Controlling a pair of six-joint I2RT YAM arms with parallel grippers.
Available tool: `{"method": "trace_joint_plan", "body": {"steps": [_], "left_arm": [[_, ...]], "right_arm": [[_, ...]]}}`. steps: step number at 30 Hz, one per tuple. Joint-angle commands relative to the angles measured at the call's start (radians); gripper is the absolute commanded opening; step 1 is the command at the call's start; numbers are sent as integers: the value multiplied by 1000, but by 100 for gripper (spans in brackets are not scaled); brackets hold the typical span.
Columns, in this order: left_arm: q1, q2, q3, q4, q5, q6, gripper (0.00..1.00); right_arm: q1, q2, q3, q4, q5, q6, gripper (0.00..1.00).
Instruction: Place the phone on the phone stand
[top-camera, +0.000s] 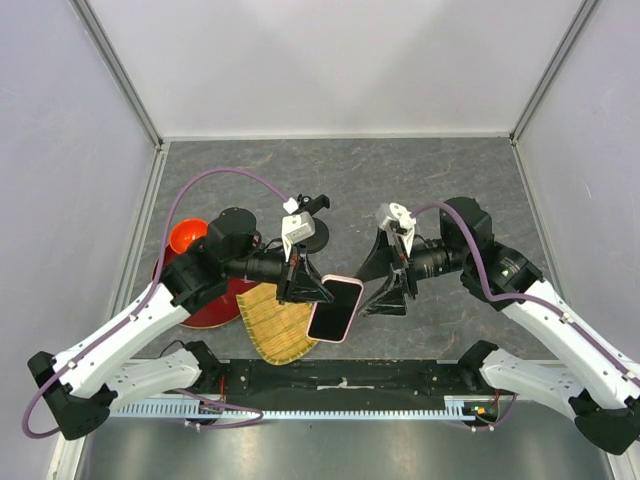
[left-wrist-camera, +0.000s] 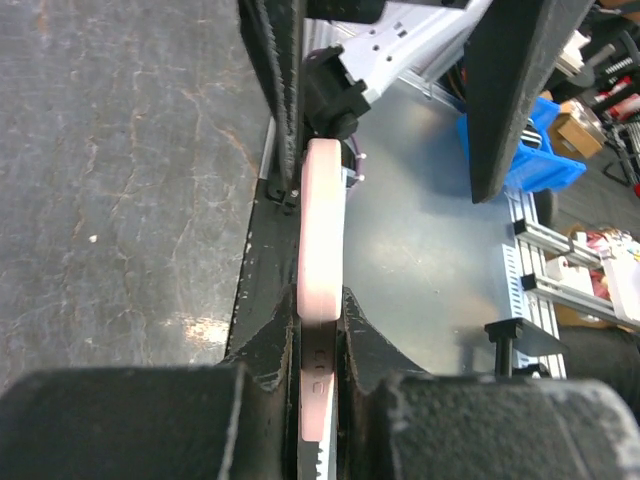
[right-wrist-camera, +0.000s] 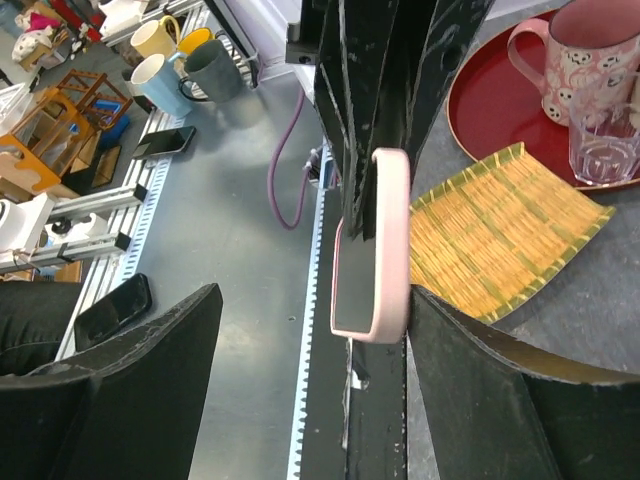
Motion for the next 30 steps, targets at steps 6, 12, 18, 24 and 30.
{"method": "trace_joint_plan", "body": {"steps": [6,12,18,24,30], "left_arm": [[2,7,-27,207,225,-49,2],[2,12,-33,158,219,6,2],[2,48,54,19,181,54,2],[1,41,61,-8,167,81,2],[1,32,56,-5,181,80,2]], "right_arm": [[29,134,156,-230,50,-214,78],[48,271,288,-397,49,-274,56],[127,332,345,-480,109,-284,46],[173,355,342,-502,115,-291,38],[193,381,349,-483,109,-302,27]]}}
